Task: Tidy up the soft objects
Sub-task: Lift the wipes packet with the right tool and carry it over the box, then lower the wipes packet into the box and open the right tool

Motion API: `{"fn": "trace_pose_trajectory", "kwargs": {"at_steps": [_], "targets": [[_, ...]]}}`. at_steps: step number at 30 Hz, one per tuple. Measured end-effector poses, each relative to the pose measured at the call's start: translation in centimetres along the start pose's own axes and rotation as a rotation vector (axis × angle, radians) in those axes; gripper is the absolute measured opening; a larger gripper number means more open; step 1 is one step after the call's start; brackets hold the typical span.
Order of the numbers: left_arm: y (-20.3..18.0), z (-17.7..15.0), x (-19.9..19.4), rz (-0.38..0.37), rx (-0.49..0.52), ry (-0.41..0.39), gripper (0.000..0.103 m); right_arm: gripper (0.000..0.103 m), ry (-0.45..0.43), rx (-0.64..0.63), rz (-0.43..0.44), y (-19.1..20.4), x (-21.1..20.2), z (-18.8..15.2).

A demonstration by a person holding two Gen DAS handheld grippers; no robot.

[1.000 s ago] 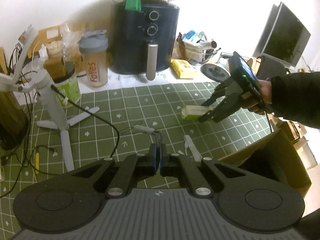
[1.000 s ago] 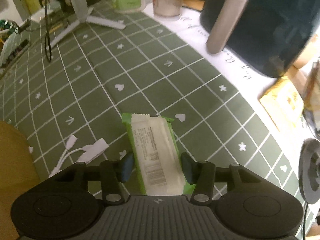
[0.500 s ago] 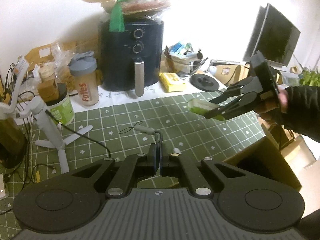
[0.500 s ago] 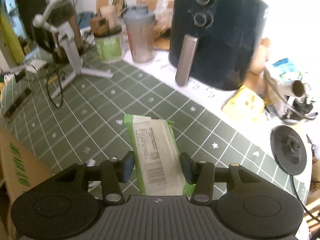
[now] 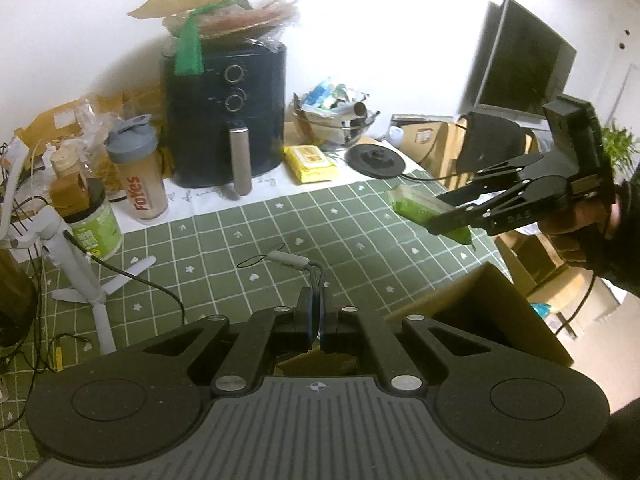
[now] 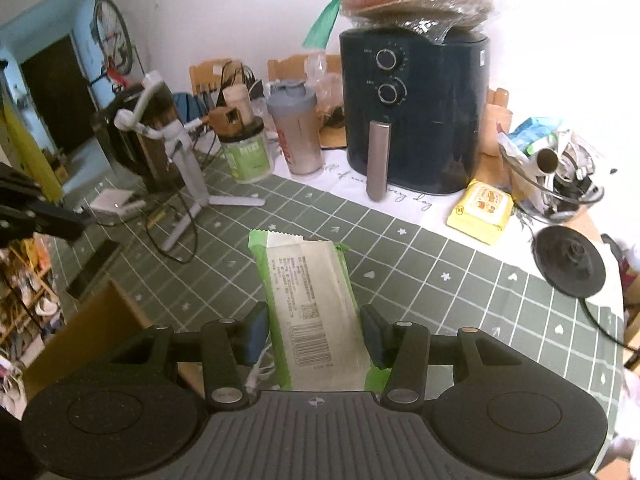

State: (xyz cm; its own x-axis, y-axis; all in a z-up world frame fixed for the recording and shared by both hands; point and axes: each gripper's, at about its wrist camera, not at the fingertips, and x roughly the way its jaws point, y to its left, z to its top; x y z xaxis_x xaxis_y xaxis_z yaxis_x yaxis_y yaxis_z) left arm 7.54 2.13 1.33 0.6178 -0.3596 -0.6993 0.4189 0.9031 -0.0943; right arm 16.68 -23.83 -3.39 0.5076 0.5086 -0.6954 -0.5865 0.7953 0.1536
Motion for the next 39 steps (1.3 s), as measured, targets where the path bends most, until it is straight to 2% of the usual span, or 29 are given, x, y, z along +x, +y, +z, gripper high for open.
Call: {"fn": "trace_pose_trajectory", "kwargs": {"at_steps": [7, 16, 21, 23, 25, 26, 29, 39], "targets": [[-1.6, -1.0, -0.4, -0.018, 0.005, 0.024, 0.003, 0.052, -0.048, 0.088, 0.024, 1.6, -2.5, -2.2], [-3.7, -2.3, -1.1, -0.032, 0.004, 0.052, 0.003, 0.052, -0.067, 0.114, 0.043, 3.0, -4.5, -4.0], [-4.9, -4.0, 0.2, -0.002, 0.009, 0.145, 0.004, 0.052, -0.06, 0.123, 0.056, 3.6, -5.0, -5.2], [-5.2, -4.8, 0.9, 0.025, 0.014, 0.185, 0.013, 0.052, -0.056, 0.128, 0.056, 3.9, -5.1, -5.7], [-5.4, -5.4, 1.1, 0.039, 0.014, 0.204, 0.041, 0.052, -0.05, 0.13, 0.057, 4.2, -5.1, -6.3], [-5.5, -5.7, 1.0, 0.045, 0.009, 0.199, 0.044, 0.052, -0.047, 0.133, 0.062, 4.3, -5.2, -6.5], [-5.6, -6.1, 0.6, 0.036, -0.006, 0.199, 0.047, 0.052, -0.043, 0.137, 0.074, 4.7, -5.5, -7.2], [-6.5, -6.6, -0.5, 0.076, -0.038, 0.176, 0.047, 0.052, -0.033, 0.13, 0.1, 6.2, -5.8, -8.1]]}}
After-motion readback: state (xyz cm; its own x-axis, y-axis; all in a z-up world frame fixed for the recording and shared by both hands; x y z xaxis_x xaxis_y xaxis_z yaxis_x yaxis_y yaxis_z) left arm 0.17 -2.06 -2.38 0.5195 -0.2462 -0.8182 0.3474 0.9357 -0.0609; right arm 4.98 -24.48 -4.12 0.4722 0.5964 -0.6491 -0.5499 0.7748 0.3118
